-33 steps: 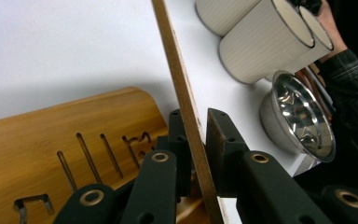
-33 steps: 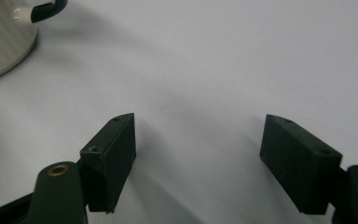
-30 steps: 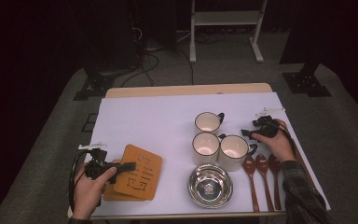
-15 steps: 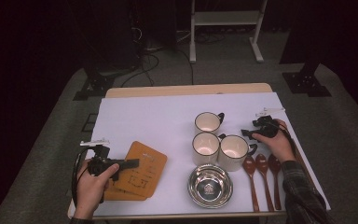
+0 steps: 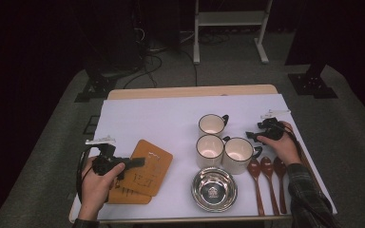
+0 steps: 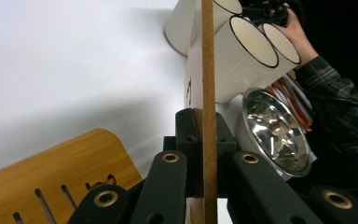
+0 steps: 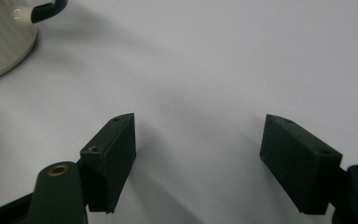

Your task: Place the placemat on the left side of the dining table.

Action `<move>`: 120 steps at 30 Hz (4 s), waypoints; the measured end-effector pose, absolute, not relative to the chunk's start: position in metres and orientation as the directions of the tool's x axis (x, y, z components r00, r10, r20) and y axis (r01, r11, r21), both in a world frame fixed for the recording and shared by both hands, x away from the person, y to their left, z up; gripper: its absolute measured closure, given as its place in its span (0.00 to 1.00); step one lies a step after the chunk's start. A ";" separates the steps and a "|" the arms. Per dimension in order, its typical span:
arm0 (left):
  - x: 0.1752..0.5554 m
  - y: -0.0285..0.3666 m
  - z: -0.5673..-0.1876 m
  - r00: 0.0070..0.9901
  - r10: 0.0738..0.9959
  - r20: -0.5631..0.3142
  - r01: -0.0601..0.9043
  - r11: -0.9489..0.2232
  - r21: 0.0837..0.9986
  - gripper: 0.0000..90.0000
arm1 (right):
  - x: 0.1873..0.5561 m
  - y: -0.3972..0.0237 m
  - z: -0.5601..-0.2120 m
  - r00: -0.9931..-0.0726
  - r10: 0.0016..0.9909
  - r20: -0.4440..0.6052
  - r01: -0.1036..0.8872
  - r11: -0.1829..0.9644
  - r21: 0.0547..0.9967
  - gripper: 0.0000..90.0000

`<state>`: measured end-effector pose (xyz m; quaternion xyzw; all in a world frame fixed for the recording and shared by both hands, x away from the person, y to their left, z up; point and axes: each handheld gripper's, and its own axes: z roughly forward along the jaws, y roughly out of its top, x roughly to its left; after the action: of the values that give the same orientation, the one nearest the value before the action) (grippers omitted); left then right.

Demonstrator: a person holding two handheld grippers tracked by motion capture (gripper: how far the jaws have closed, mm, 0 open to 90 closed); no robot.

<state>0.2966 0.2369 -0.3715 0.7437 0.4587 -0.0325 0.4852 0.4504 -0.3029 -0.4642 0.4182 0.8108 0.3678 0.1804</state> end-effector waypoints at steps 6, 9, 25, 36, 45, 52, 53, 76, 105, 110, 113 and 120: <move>0.299 0.234 -0.368 0.579 0.666 -0.470 0.706 -0.121 0.698 0.96 | 0.450 -0.303 -0.464 -0.585 0.811 0.016 0.546 0.379 0.748 0.28; 0.301 0.233 -0.366 0.582 0.670 -0.461 0.700 -0.123 0.704 0.96 | 0.450 -0.303 -0.464 -0.585 0.811 0.016 0.545 0.379 0.748 0.28; 0.312 0.227 -0.359 0.588 0.687 -0.427 0.680 -0.135 0.720 0.96 | 0.450 -0.303 -0.464 -0.585 0.811 0.013 0.545 0.381 0.747 0.28; 0.322 0.225 -0.353 0.605 0.680 -0.415 0.669 -0.152 0.727 0.96 | 0.450 -0.303 -0.464 -0.584 0.812 0.013 0.546 0.381 0.746 0.28; 0.332 0.220 -0.347 0.621 0.678 -0.393 0.652 -0.167 0.740 0.96 | 0.450 -0.303 -0.464 -0.584 0.812 0.014 0.546 0.380 0.747 0.28; 0.347 0.218 -0.345 0.624 0.677 -0.390 0.647 -0.168 0.743 0.96 | 0.450 -0.303 -0.464 -0.585 0.811 0.016 0.546 0.379 0.747 0.28; 0.348 0.218 -0.345 0.625 0.677 -0.390 0.647 -0.169 0.743 0.96 | 0.451 -0.303 -0.464 -0.585 0.811 0.018 0.547 0.378 0.747 0.28; 0.380 0.213 -0.345 0.632 0.681 -0.370 0.632 -0.176 0.755 0.96 | 0.450 -0.303 -0.464 -0.583 0.812 0.013 0.545 0.380 0.747 0.28; 0.415 0.233 -0.352 0.601 0.716 -0.356 0.632 -0.153 0.760 0.96 | 0.450 -0.302 -0.465 -0.584 0.812 0.006 0.542 0.384 0.747 0.28; 0.417 0.237 -0.354 0.590 0.725 -0.357 0.635 -0.143 0.759 0.96 | 0.450 -0.302 -0.465 -0.585 0.811 0.006 0.542 0.385 0.747 0.28; 0.418 0.240 -0.357 0.578 0.733 -0.359 0.641 -0.136 0.756 0.96 | 0.450 -0.302 -0.465 -0.585 0.811 0.006 0.542 0.385 0.747 0.28; 0.420 0.247 -0.360 0.563 0.750 -0.348 0.642 -0.132 0.755 0.96 | 0.450 -0.302 -0.465 -0.585 0.811 0.006 0.542 0.385 0.747 0.28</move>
<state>0.4196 0.2472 -0.3604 0.7500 0.4641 0.0575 0.4677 0.4499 -0.3023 -0.4645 0.4168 0.8115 0.3658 0.1842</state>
